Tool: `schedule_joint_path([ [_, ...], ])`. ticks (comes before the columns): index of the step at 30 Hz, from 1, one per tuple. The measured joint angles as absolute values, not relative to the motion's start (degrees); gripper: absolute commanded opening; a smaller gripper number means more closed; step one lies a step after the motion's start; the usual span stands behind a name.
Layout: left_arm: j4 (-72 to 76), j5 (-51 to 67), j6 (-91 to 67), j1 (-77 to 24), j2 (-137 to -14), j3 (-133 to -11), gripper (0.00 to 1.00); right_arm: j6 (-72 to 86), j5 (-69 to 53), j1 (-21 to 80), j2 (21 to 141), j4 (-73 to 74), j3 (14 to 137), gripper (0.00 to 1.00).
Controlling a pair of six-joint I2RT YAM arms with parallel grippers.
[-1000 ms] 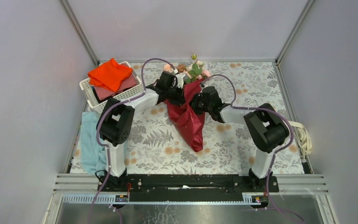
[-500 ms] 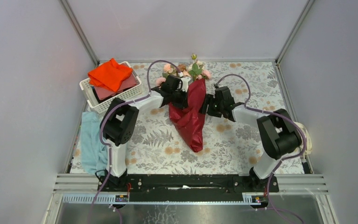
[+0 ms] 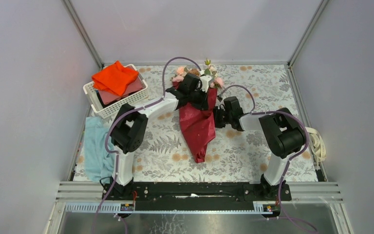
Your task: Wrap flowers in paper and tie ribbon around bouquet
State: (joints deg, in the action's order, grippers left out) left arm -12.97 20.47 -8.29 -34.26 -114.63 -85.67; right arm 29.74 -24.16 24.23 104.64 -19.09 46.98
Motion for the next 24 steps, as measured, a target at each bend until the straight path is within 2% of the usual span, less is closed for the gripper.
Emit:
schedule_joint_path([
  [5, -12.73, 20.58, -8.34, -35.22, -118.8, -88.36, 0.0, 29.85, -25.19, 24.23, 103.92, -20.64, 45.3, 0.14],
  [11, -13.32, 19.44, -7.86, -35.22, -125.27, -88.16, 0.0, 31.29, -21.85, 24.29, 98.21, -17.28, 41.65, 0.32],
  [18, -13.19, 17.8, -6.85, -35.22, -125.08, -87.96, 0.0, 29.98, -8.05, 24.38, 83.07, -4.95, 40.01, 0.55],
  [20, -13.19, 17.82, -6.85, -35.22, -125.08, -87.94, 0.0, 28.51, -3.53, 24.38, 78.54, -0.97, 39.97, 0.64],
  [23, -13.17, 17.8, -6.85, -35.22, -125.05, -87.92, 0.0, 25.85, -1.39, 24.38, 73.14, 2.63, 39.97, 0.93],
  [24, -13.1, 17.8, -6.85, -35.22, -125.01, -87.85, 0.0, 25.45, -2.09, 24.38, 72.23, 2.79, 39.94, 0.99],
])
